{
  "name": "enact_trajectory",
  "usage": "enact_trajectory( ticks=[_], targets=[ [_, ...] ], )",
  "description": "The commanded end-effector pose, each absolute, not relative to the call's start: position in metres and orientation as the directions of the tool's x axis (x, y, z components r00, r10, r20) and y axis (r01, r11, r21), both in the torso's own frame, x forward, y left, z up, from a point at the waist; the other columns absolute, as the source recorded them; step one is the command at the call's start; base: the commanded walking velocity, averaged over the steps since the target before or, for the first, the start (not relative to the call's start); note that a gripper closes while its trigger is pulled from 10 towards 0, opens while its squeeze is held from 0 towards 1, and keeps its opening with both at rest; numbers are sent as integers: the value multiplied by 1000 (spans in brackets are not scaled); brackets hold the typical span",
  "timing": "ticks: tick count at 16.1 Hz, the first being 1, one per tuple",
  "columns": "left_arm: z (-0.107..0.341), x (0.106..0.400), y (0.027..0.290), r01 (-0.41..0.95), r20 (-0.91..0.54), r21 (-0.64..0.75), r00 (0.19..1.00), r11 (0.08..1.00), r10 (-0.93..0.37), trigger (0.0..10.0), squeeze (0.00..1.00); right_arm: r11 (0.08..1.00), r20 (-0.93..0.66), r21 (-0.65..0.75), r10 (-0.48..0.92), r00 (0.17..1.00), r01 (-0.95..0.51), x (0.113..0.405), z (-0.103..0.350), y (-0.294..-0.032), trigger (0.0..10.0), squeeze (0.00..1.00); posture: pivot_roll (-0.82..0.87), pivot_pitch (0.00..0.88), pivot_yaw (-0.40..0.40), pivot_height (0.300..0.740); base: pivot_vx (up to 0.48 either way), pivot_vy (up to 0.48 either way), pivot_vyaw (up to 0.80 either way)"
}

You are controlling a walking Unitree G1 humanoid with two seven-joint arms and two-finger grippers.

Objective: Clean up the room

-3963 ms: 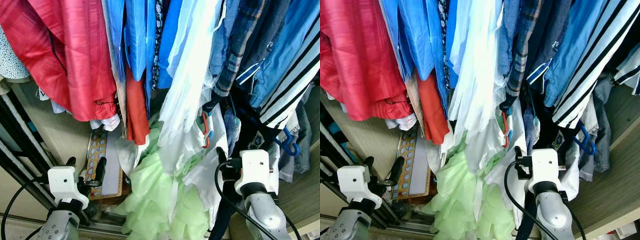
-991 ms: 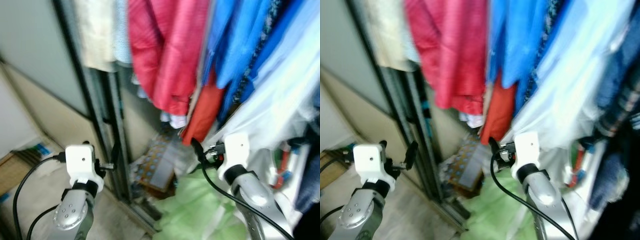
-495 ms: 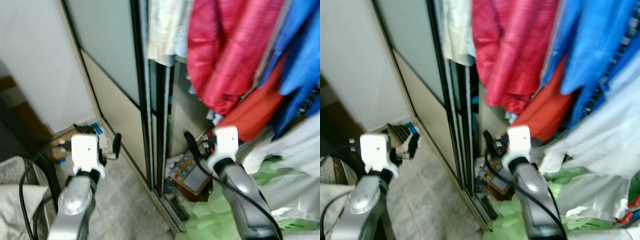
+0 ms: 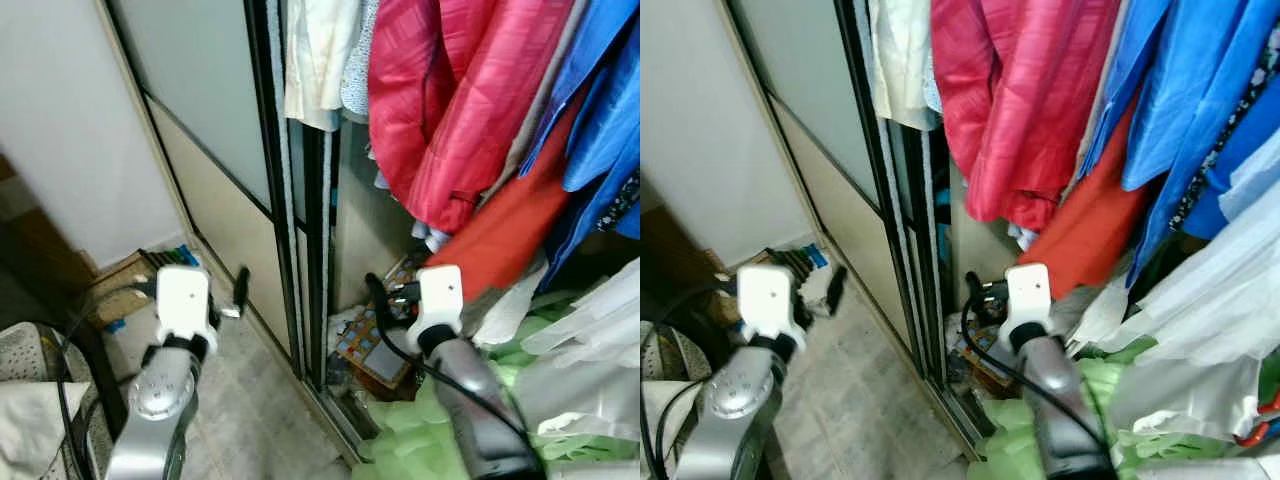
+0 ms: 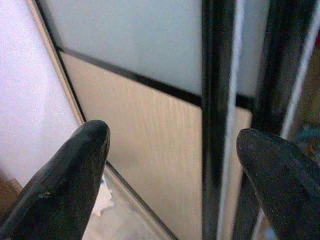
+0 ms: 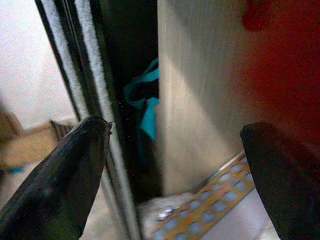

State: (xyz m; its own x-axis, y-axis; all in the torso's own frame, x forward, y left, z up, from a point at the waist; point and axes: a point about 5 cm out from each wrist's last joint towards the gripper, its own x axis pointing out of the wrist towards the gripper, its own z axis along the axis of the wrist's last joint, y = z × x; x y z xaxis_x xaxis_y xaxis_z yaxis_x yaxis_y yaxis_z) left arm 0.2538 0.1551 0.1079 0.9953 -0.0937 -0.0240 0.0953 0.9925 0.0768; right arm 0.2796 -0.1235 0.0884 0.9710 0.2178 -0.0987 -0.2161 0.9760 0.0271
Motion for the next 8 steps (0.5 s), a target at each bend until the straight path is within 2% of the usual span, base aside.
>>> enact_trajectory(
  ticks=[1,5,8],
  targets=[
    [106,252,152,148,-21,81,989,986,-146,10000,0,985,-86,52,171,982,-167,278,87,-131,10000,0,5,0,76,740,0,0,0],
    [103,264,157,123,-14,82,992,989,-122,10000,0,988,-33,26,153,988,-152,288,98,-139,10000,0,-37,0,74,740,0,0,0],
    [103,259,150,115,0,76,993,991,-115,10000,0,989,-41,-4,145,989,-145,286,96,-148,10000,0,-16,0,38,740,0,0,0]
  ],
)
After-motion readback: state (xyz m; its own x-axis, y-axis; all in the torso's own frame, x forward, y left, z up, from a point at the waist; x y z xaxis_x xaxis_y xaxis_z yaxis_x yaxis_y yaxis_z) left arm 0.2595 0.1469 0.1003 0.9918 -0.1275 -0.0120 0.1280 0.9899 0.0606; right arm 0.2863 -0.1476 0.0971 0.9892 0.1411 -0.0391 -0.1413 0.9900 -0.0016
